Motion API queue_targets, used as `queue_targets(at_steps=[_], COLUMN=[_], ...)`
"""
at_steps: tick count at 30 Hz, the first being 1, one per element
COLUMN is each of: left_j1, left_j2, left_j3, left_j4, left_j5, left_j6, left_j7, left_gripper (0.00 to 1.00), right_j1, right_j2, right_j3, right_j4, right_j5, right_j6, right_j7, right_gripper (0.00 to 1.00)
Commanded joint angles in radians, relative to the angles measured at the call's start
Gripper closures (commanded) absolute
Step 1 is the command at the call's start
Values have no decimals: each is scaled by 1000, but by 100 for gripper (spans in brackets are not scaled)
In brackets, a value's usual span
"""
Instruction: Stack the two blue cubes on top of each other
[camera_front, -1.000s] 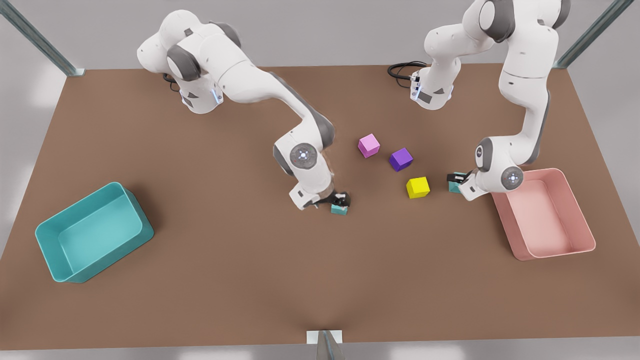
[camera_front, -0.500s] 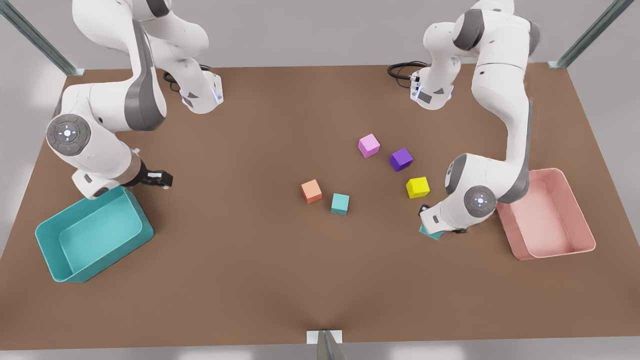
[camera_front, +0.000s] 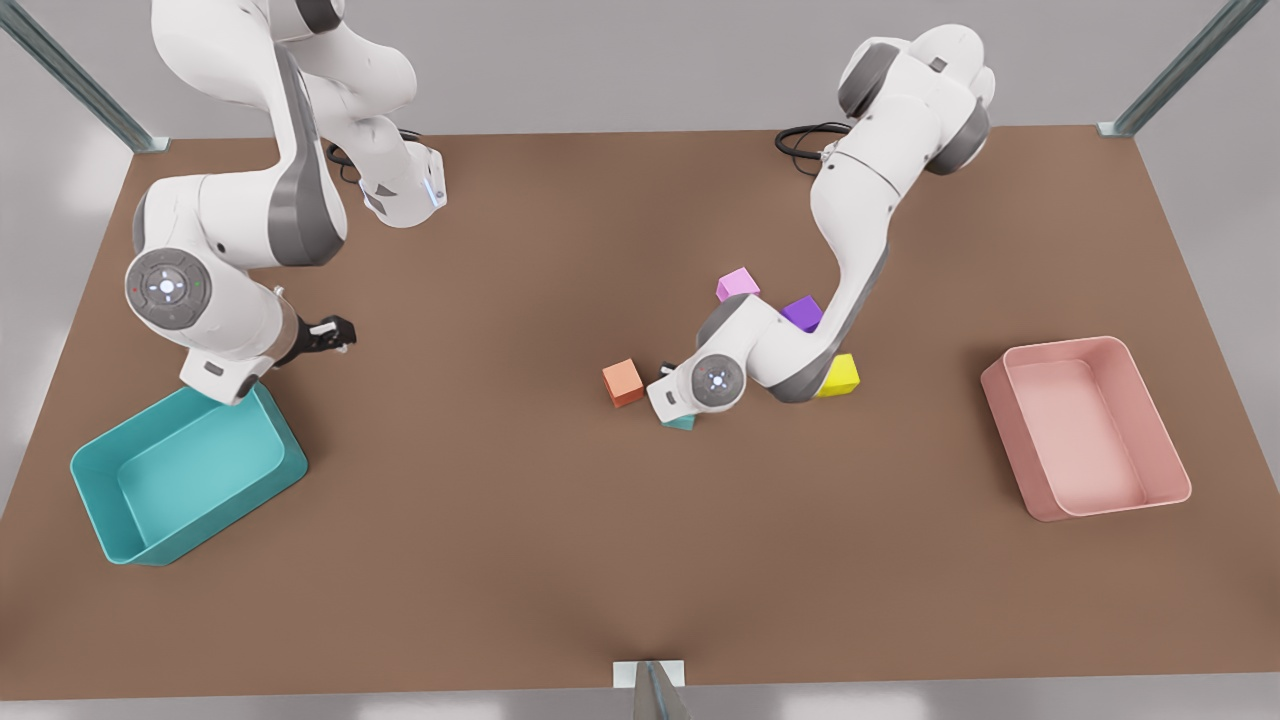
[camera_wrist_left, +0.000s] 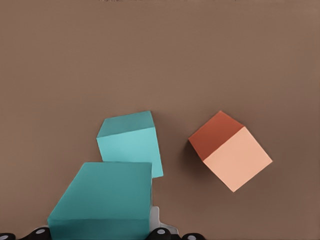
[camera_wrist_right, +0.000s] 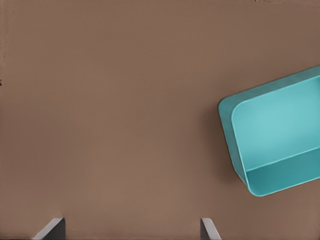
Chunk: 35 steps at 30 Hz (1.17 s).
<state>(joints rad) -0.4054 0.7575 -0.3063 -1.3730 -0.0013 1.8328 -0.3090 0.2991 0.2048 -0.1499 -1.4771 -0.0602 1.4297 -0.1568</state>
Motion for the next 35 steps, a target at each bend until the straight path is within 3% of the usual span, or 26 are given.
queue_targets(at_steps=[1,9,10,11,19,22,24,25,27,28,29,31,35], left_j1=[-3,-9,-9,-9,-9,-3,14,103,330,346,329,333,344], left_j2=[6,48,48,48,22,-119,-162,-162,-225,-302,-579,-566,-560], left_j3=[-1,-1,-1,-1,-1,-2,3,-1,-10,-4,70,75,70], left_j4=[2,28,28,28,28,32,199,322,368,286,-161,-25,11], left_j5=[-6,-5,-3,-3,-3,-6,-6,-6,30,162,152,126,73], left_j6=[62,103,103,103,39,-231,-545,-676,-679,-664,-383,-615,-650], left_j7=[-478,-492,-490,-489,-496,-495,-490,-457,-97,95,211,211,209], left_gripper=[35,35,28,0,0,0,0,0,0,0,0,0,0], right_j1=[0,0,-2,0,-2,-2,-2,0,2,2,3,5,5], right_j2=[-1,5,5,5,7,7,7,7,5,5,5,5,5], right_j3=[0,0,0,0,0,0,0,0,0,0,0,0,0], right_j4=[0,-11,-9,-11,-9,-11,-9,-9,-9,-6,-3,-3,-5], right_j5=[0,3,3,3,2,3,3,3,0,-1,-4,-12,-10], right_j6=[-6,-3,-3,-3,-2,-3,-2,-3,-2,3,5,5,3], right_j7=[-231,-231,-231,-231,-233,-231,-231,-231,-196,-190,-162,-162,-159], right_gripper=[0,0,0,0,0,0,0,0,0,0,0,0,0])
